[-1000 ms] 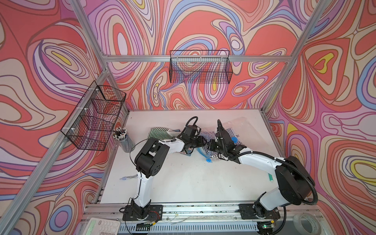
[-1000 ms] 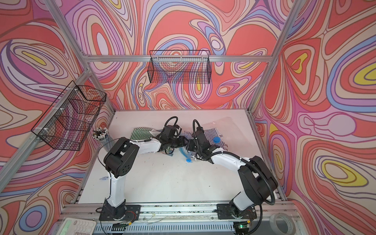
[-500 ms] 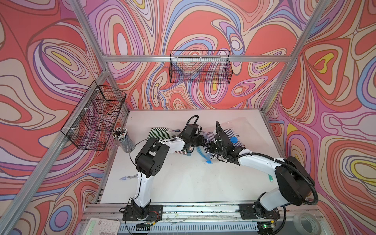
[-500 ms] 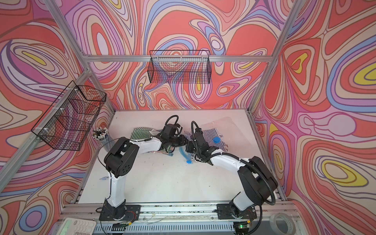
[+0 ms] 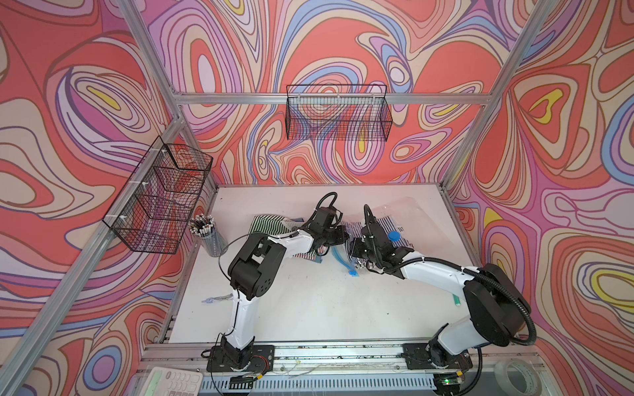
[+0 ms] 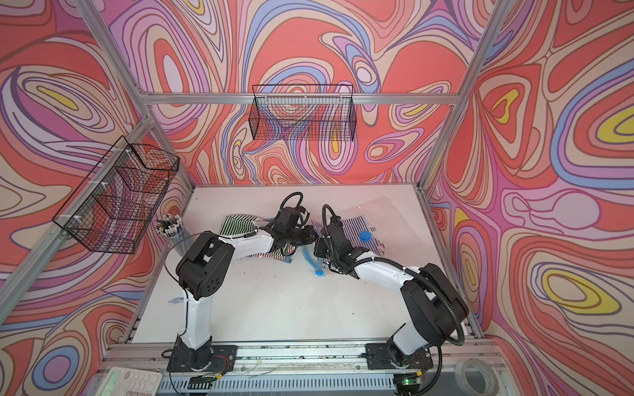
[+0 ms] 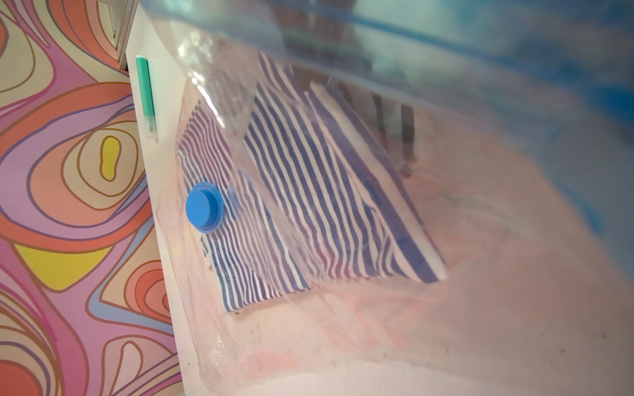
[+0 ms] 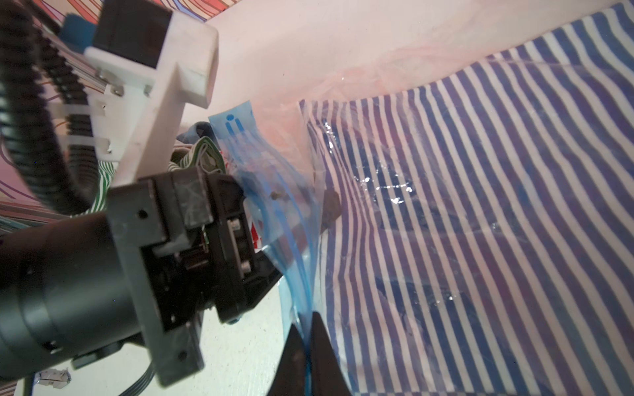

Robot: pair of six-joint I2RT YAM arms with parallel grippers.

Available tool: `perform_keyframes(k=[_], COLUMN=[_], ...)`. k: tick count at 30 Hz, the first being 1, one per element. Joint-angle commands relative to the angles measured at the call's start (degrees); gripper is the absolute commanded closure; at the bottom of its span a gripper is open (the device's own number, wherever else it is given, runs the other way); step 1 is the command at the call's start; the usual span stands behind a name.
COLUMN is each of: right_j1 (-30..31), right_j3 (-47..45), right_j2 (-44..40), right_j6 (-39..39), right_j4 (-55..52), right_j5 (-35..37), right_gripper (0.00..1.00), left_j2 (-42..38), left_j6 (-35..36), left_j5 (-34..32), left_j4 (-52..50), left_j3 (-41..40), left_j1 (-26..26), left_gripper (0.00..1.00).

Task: Take the tank top out of the vacuum bag
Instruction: Take out the tank top from the vacuum bag.

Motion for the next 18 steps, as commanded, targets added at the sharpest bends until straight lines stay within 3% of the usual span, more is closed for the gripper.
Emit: perform_keyframes(k=[1,18], right_j1=[0.4,0.4], right_j3=[1.2,7.7], right_j2=[0.9,7.1], right_j6=[0.7,5.0], right_j4=[-1.3,-5.3], right_j5=[2.5,9.5], right_gripper=[1.0,1.0], left_j2=[-2.7,-11.6], left_j6=[2.4,4.0], left_j5=[-1.6,-5.3], left_j4=[-2.9,-4.3], left_j3=[1.6,-4.8], left_j1=[-0.3,0.2], left_gripper=[1.0,1.0])
